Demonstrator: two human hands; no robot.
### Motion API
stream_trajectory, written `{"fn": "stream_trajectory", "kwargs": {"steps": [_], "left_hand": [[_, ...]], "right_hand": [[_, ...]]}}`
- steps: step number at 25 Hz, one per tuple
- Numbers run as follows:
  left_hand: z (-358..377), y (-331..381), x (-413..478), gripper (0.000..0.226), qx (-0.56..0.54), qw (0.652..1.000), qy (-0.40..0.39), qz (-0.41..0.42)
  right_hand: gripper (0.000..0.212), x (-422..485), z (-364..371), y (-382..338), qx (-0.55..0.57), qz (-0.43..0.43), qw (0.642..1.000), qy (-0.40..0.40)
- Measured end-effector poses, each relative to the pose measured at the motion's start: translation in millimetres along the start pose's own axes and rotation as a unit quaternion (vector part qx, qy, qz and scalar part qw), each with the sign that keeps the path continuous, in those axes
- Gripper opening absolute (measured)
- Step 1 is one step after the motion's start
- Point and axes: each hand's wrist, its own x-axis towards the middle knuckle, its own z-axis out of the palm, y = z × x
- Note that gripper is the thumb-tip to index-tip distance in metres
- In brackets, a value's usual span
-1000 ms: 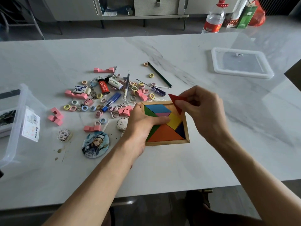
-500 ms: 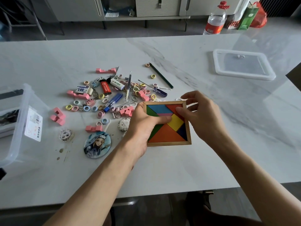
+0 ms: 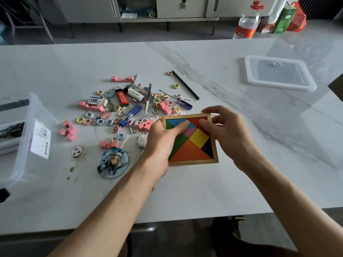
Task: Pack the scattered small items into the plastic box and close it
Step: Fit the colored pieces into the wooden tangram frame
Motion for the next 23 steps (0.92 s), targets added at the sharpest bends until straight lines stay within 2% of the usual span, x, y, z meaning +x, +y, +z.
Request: {"fn": "stream_trajectory", "kwargs": {"steps": [3,7,12,15,19,23], "left_hand": [[-2.1,4.4,-0.8,0.033,-0.038,0.999,0.016,-0.031],[-12.2,9.0,2.1,0.048,-0.076,0.996,0.015,-0.047],[-25.9,11.9,-4.2,0.050,-0.019,0.998,-0.055,0.010],[-40.0,15.7,-16.4,0.052,-0.005,0.997,-0.072,0.024],[-76.2,29.2,-44.7,0.054,-0.007,0.997,-0.061,0.051],[-135.4,52.9,-90.0,0.051,0.005,0.995,-0.031,0.091]], "right_hand": [[0.031,-1.6,-3.6,-1.5,0.066,0.042,0.995,-0.060],[0.047,-3.0,-6.6,-2.7,0.072,0.056,0.989,-0.114],[0.043,-5.5,-0.4,-10.8,0.082,0.054,0.993,-0.067],[0.038,-17.2,9.1,-19.4,0.086,0.052,0.992,-0.074],[0.023,-44.7,30.2,-44.7,0.125,0.029,0.987,-0.098],[0.009,-68.7,59.0,-89.2,0.044,0.006,0.991,-0.129]]}}
